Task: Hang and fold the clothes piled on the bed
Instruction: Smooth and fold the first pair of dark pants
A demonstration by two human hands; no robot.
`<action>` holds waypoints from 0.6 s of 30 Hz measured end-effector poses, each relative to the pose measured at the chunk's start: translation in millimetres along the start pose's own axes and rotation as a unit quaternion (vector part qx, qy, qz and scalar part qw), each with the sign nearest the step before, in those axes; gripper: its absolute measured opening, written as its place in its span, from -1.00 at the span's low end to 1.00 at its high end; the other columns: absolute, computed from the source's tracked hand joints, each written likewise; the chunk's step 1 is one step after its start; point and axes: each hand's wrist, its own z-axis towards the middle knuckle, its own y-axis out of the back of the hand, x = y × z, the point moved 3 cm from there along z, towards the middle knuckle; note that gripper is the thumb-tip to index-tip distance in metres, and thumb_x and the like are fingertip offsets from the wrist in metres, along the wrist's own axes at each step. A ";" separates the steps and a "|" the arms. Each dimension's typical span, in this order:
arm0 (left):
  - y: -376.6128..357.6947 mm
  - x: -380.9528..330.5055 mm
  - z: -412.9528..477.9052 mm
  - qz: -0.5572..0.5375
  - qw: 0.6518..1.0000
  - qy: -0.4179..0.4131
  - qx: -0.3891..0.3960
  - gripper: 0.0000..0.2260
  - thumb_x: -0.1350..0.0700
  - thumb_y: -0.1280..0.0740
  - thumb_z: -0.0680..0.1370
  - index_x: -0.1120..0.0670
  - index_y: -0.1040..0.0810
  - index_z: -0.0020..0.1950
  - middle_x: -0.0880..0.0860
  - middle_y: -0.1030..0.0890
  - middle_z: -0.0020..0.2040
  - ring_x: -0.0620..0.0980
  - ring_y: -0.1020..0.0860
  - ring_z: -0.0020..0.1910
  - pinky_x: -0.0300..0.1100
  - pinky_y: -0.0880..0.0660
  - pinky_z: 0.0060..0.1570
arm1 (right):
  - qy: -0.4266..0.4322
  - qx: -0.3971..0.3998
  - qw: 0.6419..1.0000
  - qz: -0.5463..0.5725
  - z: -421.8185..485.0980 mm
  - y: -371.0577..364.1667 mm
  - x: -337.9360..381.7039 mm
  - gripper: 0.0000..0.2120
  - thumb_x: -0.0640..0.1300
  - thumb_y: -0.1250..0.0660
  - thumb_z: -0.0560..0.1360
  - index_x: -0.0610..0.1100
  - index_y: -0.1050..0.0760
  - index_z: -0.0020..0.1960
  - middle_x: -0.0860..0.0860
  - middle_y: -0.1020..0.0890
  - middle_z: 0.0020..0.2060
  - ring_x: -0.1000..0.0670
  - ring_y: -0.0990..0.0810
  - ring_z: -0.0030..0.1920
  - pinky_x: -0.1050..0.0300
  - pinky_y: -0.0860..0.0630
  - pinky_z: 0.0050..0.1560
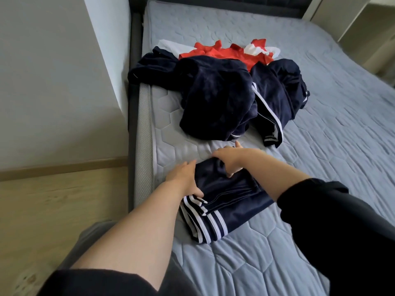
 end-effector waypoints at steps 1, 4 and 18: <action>1.1 1.6 2.0 -0.023 1.000 -0.017 0.005 -0.15 -0.08 -0.58 0.24 0.01 -0.27 0.43 0.05 -0.46 0.30 0.09 -0.45 0.27 -0.02 -0.44 0.21 | -0.011 0.032 0.999 -0.018 1.3 5.0 0.3 -0.25 -0.09 -0.46 0.40 -0.01 -0.17 0.48 -0.02 -0.38 0.36 -0.11 -0.25 0.43 -0.25 0.18 0.47; 2.9 5.6 7.0 -0.098 0.993 -0.047 0.044 -0.30 0.03 -0.58 0.24 -0.03 -0.40 0.33 -0.04 -0.55 0.20 0.01 -0.54 0.13 -0.11 -0.47 0.15 | -0.021 0.103 0.993 -0.055 1.3 9.9 5.3 -0.21 0.00 -0.55 0.32 -0.09 -0.26 0.44 -0.02 -0.45 0.32 -0.11 -0.41 0.32 -0.03 -0.24 0.35; 53.6 -5.1 -37.2 0.009 0.991 -0.028 -0.133 -0.61 0.04 -0.54 0.30 0.04 -0.42 -0.01 0.01 -0.51 -0.03 0.08 -0.52 0.01 -0.11 -0.40 -0.15 | -0.012 -0.053 0.998 -0.040 -57.5 53.0 13.0 -0.79 -0.09 -0.49 0.25 -0.10 -0.52 -0.19 0.01 -0.55 -0.30 0.00 -0.52 -0.32 0.18 -0.41 -0.39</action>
